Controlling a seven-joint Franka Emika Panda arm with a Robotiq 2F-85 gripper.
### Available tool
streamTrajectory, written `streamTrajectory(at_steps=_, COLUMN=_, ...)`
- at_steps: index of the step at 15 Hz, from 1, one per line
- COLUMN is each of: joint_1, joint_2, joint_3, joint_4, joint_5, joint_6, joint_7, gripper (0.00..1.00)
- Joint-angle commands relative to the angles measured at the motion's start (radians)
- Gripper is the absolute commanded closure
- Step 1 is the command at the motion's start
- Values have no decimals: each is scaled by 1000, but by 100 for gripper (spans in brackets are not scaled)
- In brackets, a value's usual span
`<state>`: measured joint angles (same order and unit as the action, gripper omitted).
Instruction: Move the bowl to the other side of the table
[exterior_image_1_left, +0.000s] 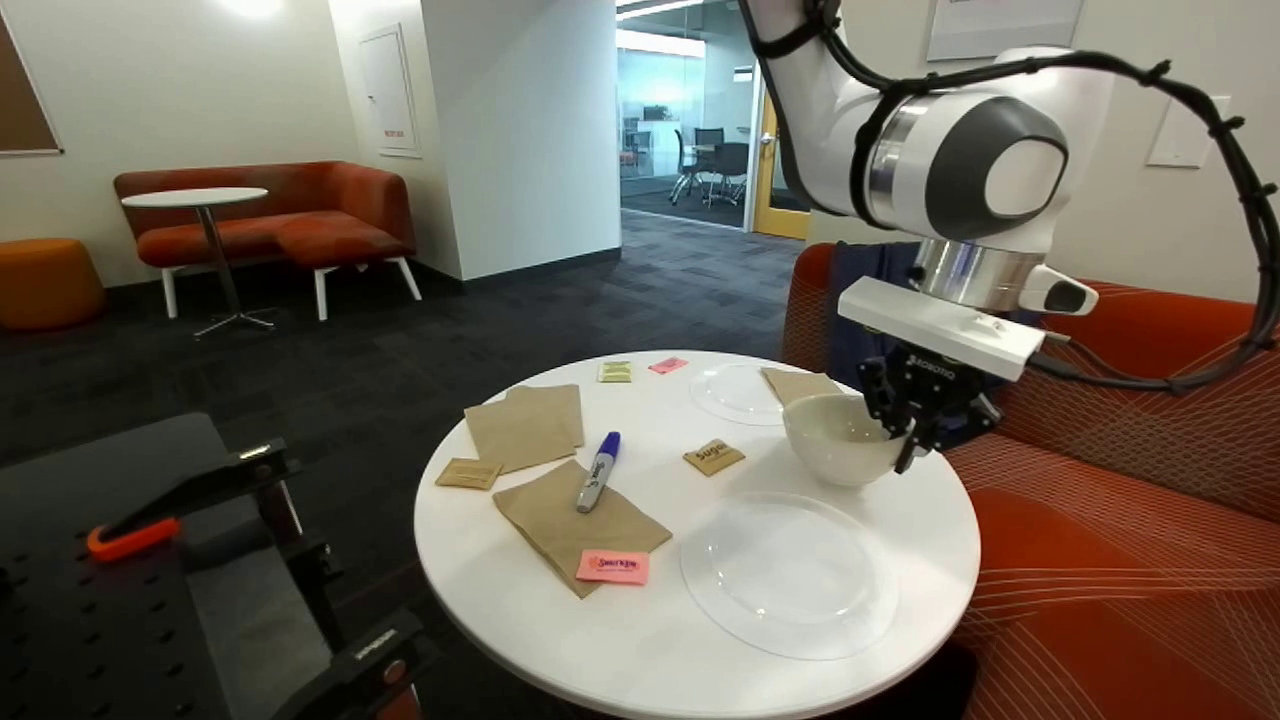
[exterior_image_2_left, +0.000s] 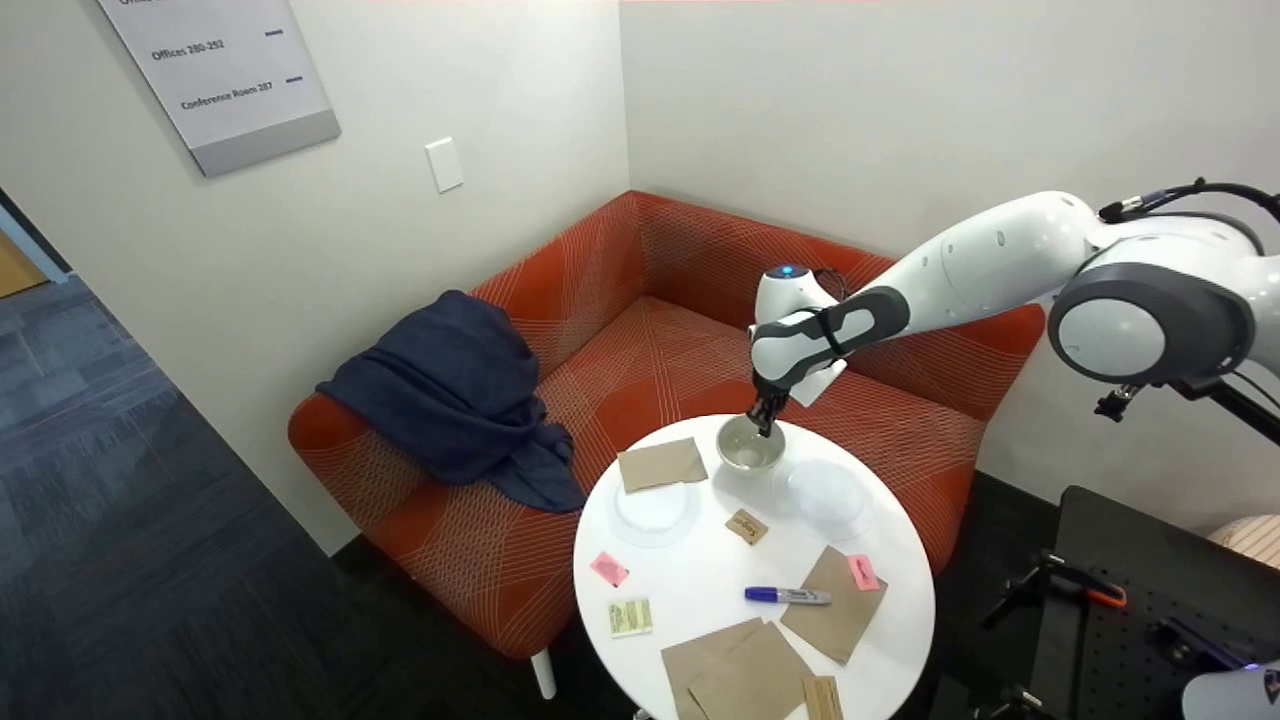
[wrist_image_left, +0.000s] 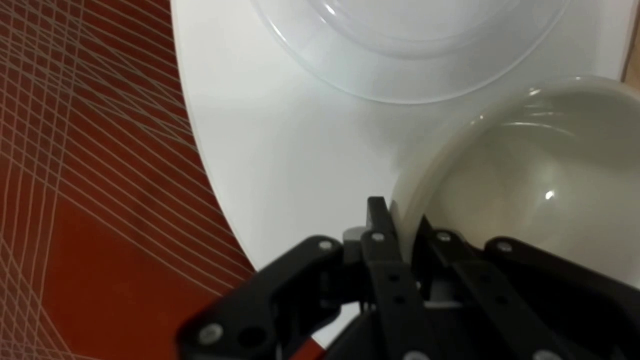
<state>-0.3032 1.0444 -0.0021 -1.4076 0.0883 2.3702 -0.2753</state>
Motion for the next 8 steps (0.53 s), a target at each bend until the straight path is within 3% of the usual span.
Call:
streamTrajectory(at_steps=1, joint_1=4, joint_2=17, joint_3=-7, joint_4=46, joint_5=-17, joint_6=-42, joint_7=-3, gripper=97)
streamTrajectory(at_steps=6, joint_1=12, joint_2=30, joint_3=-8, joint_4=63, joint_5=-23, joint_6=-47, joint_7=4, gripper=95)
streamTrajectory(at_steps=8, joint_1=19, joint_2=40, joint_3=-8, joint_4=83, joint_5=-25, joint_6=-56, joint_7=9, gripper=78)
